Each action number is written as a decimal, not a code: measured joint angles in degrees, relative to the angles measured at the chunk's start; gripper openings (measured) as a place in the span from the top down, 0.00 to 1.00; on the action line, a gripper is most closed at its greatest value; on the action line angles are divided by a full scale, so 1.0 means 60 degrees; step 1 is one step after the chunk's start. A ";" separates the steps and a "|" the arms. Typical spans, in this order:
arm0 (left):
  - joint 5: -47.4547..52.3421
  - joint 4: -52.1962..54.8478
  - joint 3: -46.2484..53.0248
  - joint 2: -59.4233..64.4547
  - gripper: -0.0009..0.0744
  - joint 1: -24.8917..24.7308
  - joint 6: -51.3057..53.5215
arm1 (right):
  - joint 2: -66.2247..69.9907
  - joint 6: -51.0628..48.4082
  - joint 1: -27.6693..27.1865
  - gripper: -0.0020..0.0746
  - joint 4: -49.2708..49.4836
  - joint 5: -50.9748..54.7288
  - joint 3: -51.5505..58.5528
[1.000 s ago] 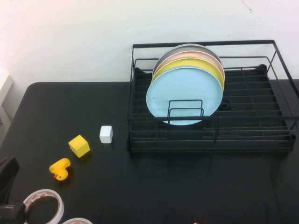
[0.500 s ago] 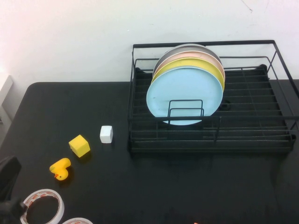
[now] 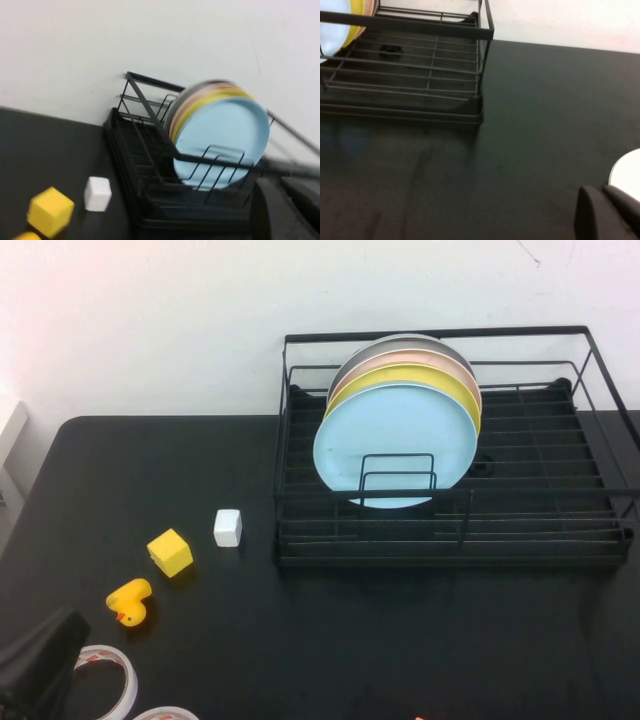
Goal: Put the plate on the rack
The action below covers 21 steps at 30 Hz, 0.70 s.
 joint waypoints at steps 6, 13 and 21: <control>0.1781 0.3959 0.0021 -0.1074 0.99 0.1802 -0.1776 | 0.0000 0.0000 0.0000 0.97 0.0000 0.0000 0.0000; 0.3928 0.6855 0.0021 -0.2427 0.99 0.4063 -0.4823 | 0.0000 0.0000 0.0000 0.97 0.0000 0.0000 0.0000; 0.5982 0.7841 0.0021 -0.3661 0.99 0.5654 -0.6318 | 0.0000 0.0000 0.0000 0.97 -0.0004 0.0000 0.0000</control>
